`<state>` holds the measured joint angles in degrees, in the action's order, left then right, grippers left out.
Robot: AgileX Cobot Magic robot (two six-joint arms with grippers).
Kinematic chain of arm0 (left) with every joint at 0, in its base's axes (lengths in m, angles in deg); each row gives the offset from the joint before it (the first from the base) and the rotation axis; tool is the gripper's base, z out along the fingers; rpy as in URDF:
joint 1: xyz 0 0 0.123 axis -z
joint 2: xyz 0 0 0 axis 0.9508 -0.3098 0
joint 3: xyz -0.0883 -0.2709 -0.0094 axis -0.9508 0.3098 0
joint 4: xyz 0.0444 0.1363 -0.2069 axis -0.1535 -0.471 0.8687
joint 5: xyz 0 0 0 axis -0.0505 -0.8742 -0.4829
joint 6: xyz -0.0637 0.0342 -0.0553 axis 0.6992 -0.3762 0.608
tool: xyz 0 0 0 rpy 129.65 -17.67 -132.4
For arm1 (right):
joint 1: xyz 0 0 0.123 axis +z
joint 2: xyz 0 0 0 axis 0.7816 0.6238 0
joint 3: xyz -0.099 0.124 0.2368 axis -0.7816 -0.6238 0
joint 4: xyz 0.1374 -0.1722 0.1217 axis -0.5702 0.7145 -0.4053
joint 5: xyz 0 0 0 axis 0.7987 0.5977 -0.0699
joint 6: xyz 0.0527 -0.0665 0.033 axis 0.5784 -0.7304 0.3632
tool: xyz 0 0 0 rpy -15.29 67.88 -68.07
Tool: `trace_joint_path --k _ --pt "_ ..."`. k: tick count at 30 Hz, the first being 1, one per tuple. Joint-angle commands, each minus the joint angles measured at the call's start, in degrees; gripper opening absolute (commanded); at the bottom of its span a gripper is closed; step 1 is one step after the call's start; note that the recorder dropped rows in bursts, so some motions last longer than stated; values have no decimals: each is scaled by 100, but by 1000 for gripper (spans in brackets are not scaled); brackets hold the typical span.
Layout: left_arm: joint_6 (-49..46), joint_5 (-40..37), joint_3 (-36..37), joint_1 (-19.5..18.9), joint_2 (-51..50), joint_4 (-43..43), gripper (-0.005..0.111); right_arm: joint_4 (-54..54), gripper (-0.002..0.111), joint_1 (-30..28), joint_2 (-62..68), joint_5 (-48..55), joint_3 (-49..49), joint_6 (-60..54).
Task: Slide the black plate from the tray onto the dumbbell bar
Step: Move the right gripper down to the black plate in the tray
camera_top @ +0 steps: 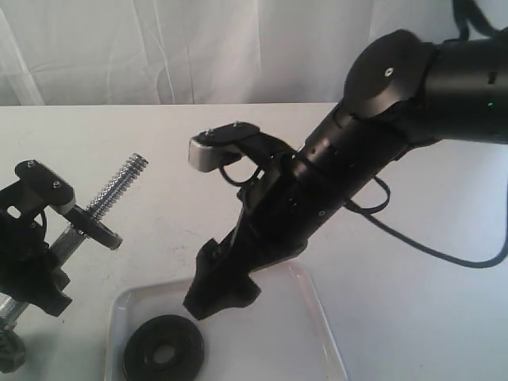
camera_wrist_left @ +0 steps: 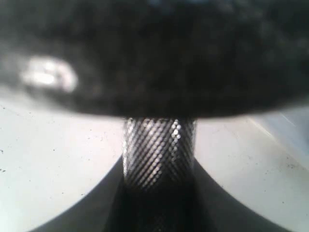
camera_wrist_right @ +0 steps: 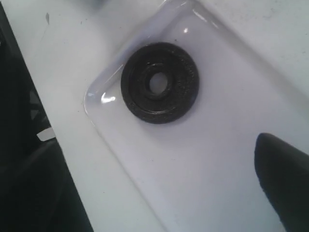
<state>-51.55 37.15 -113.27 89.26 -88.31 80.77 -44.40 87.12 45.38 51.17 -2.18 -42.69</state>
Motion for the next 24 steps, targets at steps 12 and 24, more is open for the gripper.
trace_joint_path --k 12,24 --pt "48 541 -153 -3 269 138 0 1783 105 1325 962 -226 985 1216" --pt "97 540 -153 -3 269 138 0 2225 105 1972 1631 -631 1432 1452"
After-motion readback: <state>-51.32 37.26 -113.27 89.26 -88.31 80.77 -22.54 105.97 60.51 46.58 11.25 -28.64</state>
